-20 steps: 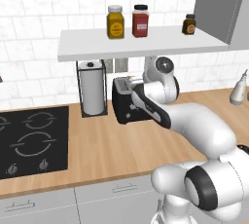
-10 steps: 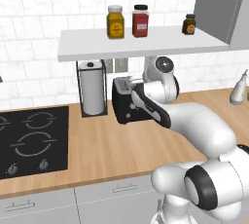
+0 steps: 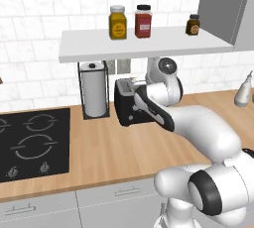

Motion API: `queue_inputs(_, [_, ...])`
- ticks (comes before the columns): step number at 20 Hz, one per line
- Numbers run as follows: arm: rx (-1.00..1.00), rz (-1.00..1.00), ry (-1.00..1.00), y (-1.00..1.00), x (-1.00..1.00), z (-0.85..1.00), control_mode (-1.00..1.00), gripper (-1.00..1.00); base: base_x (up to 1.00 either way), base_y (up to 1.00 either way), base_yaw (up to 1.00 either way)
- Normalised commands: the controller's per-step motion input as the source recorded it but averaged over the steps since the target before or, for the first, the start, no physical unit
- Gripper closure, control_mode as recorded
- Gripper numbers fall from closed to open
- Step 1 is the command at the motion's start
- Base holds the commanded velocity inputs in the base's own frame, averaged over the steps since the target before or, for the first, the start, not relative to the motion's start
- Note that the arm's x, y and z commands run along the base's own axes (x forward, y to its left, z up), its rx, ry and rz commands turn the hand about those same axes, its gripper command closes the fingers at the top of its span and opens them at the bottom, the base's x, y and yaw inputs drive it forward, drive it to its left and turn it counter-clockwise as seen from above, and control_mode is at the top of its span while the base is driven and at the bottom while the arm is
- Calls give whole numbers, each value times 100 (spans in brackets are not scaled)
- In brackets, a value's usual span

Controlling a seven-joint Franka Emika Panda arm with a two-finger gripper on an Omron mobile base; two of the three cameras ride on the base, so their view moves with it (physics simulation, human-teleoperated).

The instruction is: Start the toaster. Once the lever pops up, take the bread to the plate on the dining counter.

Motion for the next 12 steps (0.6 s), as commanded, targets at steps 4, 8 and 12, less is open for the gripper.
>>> queue_inputs(4, [3, -4, 4, 6, 1, 0, -100, -100, 0, 0, 0])
queue_inputs(8, [4, -5, 5, 13, 4, -1, -100, -100, 0, 0, 0])
queue_inputs(12, [0, -4, 1, 15, 3, -10, -100, -100, 0, 0, 0])
